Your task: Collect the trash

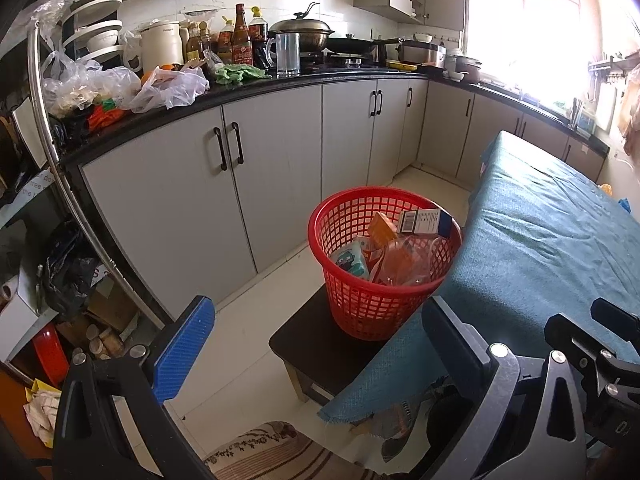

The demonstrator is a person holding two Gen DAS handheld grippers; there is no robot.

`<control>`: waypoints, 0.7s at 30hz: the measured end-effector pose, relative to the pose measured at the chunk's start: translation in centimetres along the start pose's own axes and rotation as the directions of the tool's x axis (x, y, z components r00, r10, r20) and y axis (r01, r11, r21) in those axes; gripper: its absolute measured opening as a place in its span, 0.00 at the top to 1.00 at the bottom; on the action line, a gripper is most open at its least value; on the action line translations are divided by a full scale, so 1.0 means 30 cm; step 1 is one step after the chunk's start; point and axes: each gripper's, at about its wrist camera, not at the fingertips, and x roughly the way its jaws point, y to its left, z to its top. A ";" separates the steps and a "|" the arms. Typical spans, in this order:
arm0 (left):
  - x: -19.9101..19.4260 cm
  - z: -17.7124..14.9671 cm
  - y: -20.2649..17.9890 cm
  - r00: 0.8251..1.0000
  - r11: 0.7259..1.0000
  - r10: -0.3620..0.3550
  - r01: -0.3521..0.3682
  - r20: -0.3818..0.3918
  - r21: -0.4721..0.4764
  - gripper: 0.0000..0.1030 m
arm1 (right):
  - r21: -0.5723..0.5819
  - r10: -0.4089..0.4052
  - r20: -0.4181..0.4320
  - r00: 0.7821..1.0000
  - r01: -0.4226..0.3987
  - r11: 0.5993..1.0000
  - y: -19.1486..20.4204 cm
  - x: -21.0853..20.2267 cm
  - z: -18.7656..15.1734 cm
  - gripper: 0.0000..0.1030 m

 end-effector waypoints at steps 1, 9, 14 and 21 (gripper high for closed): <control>0.001 0.000 0.000 1.000 1.000 0.001 -0.001 -0.001 0.000 0.00 | -0.002 -0.001 0.000 1.000 0.001 1.000 0.000 0.001 0.000 0.14; 0.015 -0.001 -0.002 1.000 1.000 0.005 -0.005 -0.011 0.000 0.00 | -0.005 -0.001 -0.005 1.000 0.001 1.000 0.005 0.012 -0.004 0.14; 0.023 -0.004 0.001 1.000 1.000 0.009 -0.009 -0.020 -0.003 0.00 | -0.003 0.000 -0.009 1.000 0.000 1.000 0.001 0.018 -0.007 0.14; 0.030 -0.004 0.000 0.999 0.999 0.039 -0.039 -0.016 0.008 0.00 | 0.002 0.008 -0.016 1.000 -0.008 1.000 0.005 0.029 -0.009 0.13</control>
